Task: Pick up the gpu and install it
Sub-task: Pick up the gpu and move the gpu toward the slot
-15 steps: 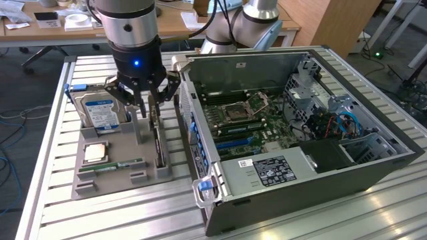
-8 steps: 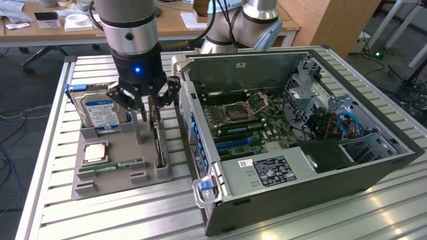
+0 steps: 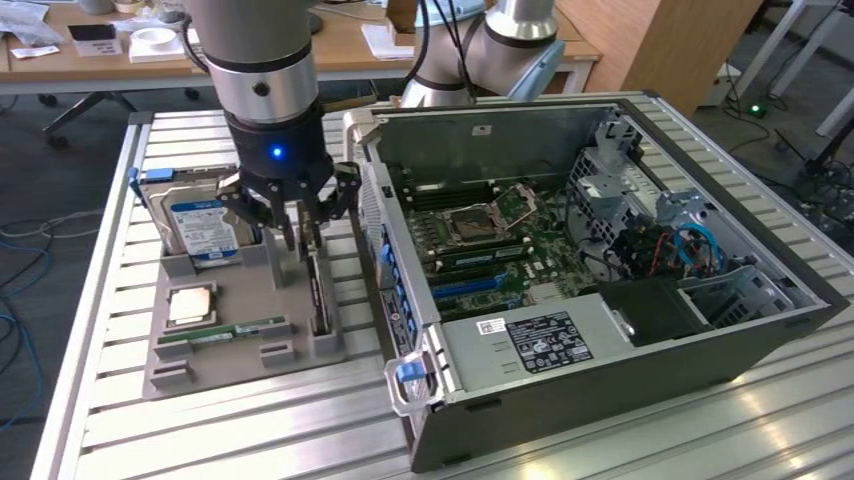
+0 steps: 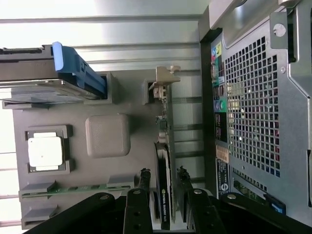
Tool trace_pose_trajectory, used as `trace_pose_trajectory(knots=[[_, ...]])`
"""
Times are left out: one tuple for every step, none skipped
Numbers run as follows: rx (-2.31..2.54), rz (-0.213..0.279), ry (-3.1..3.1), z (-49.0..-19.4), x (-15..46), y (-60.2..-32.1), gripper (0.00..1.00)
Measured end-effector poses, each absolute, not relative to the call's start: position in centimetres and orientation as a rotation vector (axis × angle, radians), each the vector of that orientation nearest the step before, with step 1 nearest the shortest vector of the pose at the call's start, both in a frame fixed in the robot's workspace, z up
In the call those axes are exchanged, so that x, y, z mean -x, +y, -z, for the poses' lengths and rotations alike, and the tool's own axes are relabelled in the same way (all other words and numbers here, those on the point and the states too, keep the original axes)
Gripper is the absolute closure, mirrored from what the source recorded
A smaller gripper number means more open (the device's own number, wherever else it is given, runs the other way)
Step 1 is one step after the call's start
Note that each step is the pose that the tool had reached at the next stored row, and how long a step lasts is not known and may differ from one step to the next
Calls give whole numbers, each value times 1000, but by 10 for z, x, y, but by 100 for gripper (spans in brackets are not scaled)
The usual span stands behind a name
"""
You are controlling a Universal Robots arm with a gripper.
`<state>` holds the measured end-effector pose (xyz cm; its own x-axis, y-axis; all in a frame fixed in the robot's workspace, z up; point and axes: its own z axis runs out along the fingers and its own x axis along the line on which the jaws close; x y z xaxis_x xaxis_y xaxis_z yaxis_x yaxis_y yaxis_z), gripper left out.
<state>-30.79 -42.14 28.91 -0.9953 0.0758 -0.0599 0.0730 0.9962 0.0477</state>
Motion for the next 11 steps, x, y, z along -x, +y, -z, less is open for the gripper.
trace_pose_trajectory(knots=[[-115,-70,3077,-288,308,-421,64],[-115,-70,3077,-286,308,-421,64],[-115,-70,3077,-285,308,-421,64],[-115,-70,3077,-284,308,-421,64],[-115,-70,3077,-283,308,-421,64],[-115,-70,3077,-283,308,-421,64],[-115,-70,3077,-283,308,-421,64],[-115,-70,3077,-283,308,-421,64],[-115,-70,3077,-283,308,-421,64],[-115,-70,3077,-283,308,-421,64],[-115,-70,3077,-283,308,-421,64]])
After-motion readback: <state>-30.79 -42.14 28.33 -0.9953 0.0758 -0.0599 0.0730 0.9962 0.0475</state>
